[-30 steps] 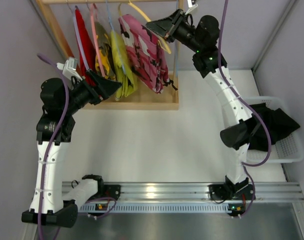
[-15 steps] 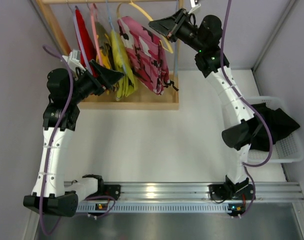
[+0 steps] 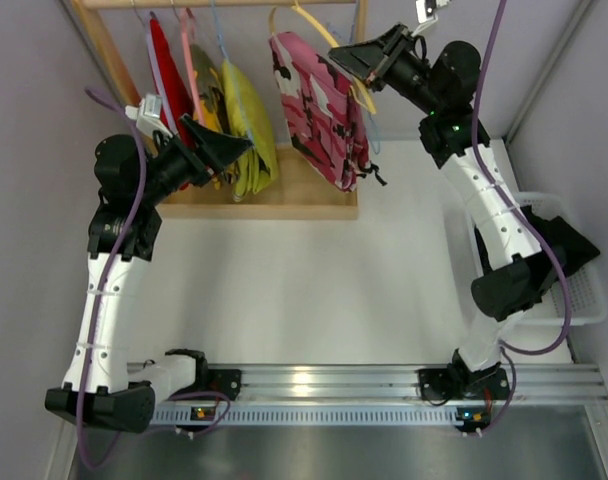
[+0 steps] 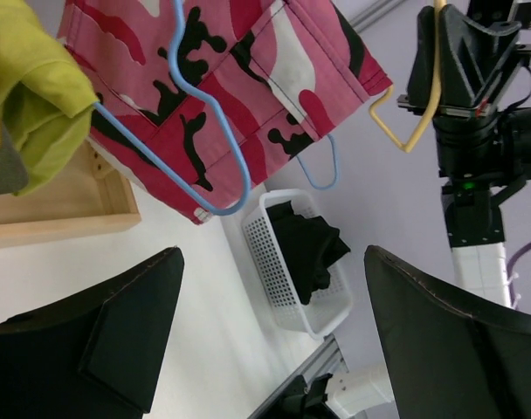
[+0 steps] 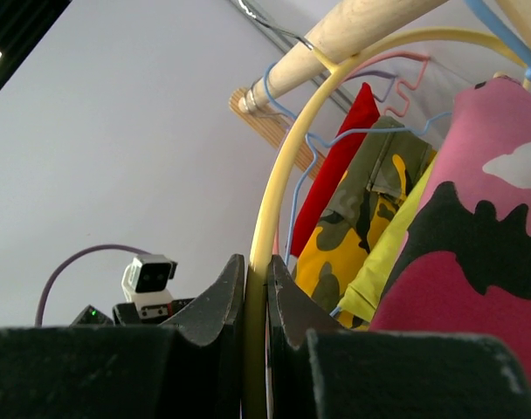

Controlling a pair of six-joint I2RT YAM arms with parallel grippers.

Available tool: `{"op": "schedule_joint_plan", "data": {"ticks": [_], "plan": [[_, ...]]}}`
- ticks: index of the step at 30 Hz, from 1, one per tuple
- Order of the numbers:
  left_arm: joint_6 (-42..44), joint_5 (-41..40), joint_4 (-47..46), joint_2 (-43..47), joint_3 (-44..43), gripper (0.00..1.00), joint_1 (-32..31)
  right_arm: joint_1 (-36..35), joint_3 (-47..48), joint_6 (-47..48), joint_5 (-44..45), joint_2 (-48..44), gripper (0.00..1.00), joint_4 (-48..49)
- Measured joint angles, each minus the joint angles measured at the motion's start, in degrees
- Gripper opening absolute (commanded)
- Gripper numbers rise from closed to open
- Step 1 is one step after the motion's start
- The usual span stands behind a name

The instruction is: Remove the trousers from the hanger

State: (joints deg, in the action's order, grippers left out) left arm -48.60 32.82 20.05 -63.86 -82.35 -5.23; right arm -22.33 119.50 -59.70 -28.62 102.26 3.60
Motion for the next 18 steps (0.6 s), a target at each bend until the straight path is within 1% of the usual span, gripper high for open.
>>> {"op": "schedule_joint_plan", "data": {"ticks": [6, 10, 13, 15, 18], "plan": [[-6.4, 1.8, -6.4, 0.2, 0.0, 0.93, -1.4, 0.4, -9.3, 0.1, -1.9, -5.9, 0.00, 4.9], [-14.6, 3.0, -14.6, 1.0, 2.6, 0.93, -2.0, 0.4, -14.2, 0.2, -3.1, -11.2, 0.00, 5.9], [-19.3, 3.3, -19.0, 0.4, 4.0, 0.94, -2.8, 0.4, -17.1, 0.7, -4.2, -15.3, 0.00, 5.9], [-20.8, 2.9, -21.1, -0.5, 4.1, 0.96, -4.4, 0.3, -19.0, 1.2, -4.7, -18.1, 0.00, 6.2], [-21.9, 2.0, -23.5, -2.0, 3.9, 0.96, -8.6, -0.1, -21.9, 2.0, -5.2, -22.1, 0.00, 6.4]]}}
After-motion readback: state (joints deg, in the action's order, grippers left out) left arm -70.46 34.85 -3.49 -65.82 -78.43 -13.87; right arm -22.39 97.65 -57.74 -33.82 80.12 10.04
